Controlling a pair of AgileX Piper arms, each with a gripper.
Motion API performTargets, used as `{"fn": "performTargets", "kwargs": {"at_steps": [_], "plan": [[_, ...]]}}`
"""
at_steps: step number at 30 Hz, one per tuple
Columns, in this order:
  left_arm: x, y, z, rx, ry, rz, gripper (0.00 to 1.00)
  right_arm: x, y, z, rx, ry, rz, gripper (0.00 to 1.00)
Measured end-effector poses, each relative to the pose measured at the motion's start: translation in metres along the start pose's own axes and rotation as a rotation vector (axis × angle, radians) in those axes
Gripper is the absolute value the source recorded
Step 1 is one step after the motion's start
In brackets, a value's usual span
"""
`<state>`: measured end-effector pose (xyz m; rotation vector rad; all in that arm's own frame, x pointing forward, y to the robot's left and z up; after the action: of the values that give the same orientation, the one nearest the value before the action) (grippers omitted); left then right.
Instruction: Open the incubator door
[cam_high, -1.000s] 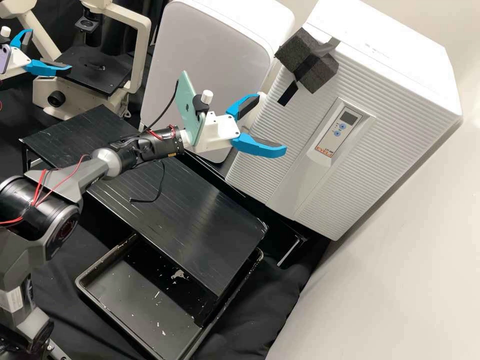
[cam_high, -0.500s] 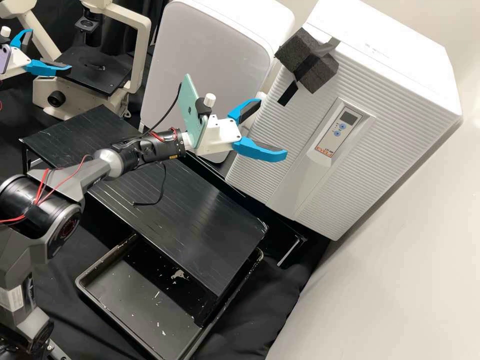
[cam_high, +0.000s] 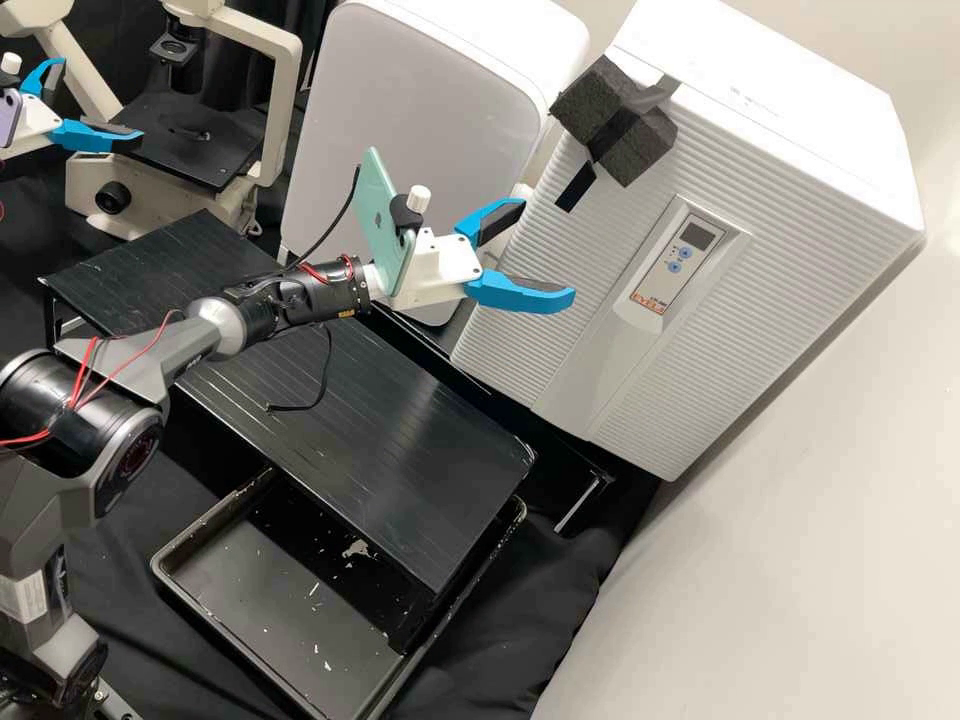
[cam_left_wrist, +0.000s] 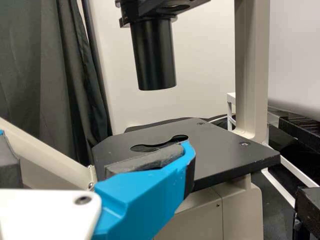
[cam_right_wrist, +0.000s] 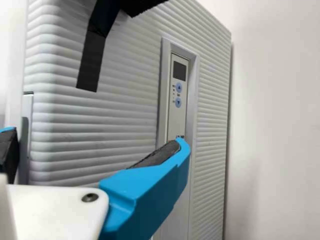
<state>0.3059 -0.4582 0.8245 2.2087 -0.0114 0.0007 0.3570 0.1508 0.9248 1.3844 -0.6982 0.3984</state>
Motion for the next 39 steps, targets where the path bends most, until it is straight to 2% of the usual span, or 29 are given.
{"fn": "performTargets", "kwargs": {"at_steps": [13, 18, 24, 39], "plan": [[0.0, 0.0, 0.0, 0.0, 0.0, 0.0, 1.0, -0.012, -0.005, 0.003, -0.015, 0.003, -0.036, 0.0], [0.0, 0.0, 0.0, 0.0, 0.0, 0.0, 1.0, -0.017, 0.004, 0.006, -0.007, 0.004, -0.036, 0.0], [0.0, 0.0, 0.0, 0.0, 0.0, 0.0, 1.0, -0.018, 0.004, 0.005, 0.013, 0.008, -0.056, 0.0], [0.0, 0.0, 0.0, 0.0, 0.0, 0.0, 1.0, -0.018, 0.002, 0.003, 0.003, 0.032, -0.078, 0.0]]}}
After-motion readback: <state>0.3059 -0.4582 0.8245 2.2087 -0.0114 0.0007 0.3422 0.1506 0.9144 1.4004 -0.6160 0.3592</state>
